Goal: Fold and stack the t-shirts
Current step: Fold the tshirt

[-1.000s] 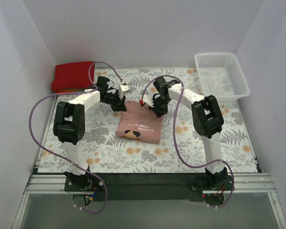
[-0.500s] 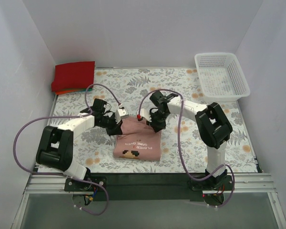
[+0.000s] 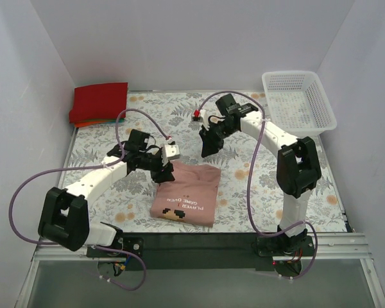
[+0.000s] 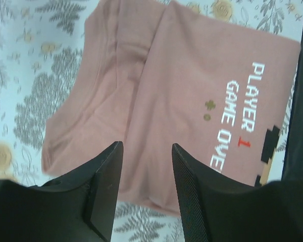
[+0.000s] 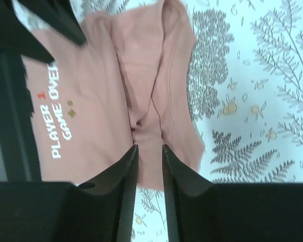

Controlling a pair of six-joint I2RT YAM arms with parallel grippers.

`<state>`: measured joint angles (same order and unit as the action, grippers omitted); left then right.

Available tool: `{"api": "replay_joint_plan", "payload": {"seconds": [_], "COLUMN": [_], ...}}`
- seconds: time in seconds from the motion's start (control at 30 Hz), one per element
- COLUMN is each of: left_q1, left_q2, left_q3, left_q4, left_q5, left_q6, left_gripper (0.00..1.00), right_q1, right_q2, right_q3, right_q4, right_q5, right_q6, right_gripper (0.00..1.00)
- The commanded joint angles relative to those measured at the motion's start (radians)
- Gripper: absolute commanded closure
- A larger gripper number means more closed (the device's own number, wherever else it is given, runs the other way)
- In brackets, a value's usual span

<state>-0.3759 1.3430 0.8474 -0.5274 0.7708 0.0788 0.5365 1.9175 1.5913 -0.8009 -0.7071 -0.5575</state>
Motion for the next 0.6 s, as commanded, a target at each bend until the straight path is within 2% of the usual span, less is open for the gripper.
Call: {"api": "replay_joint_plan", "payload": {"seconds": [0.0,0.17,0.37,0.57], "left_q1": [-0.05,-0.101,-0.146,-0.156], "left_q2": [0.073,0.208,0.294,0.324], "left_q3": [0.059,0.122,0.137,0.12], "left_q4": [0.082,0.113,0.113,0.113], "left_q5": [0.015,0.022,0.018,0.024], "left_q6": [-0.007,0.015,0.073,0.096], "left_gripper": [0.57,0.58,0.59,0.63], "right_q1": [0.0,0.0,0.0,0.0], "right_q2": [0.108,0.224,0.296,0.348], "right_q3": [0.064,0.095,0.087,0.053], "right_q4": [-0.014,0.014,0.094,0.127], "right_q5": [-0.186,-0.296,-0.35,-0.364], "right_q6": [0.146,0.257,0.355,0.38], "right_gripper": [0.7,0.79,0.82,0.83]}}
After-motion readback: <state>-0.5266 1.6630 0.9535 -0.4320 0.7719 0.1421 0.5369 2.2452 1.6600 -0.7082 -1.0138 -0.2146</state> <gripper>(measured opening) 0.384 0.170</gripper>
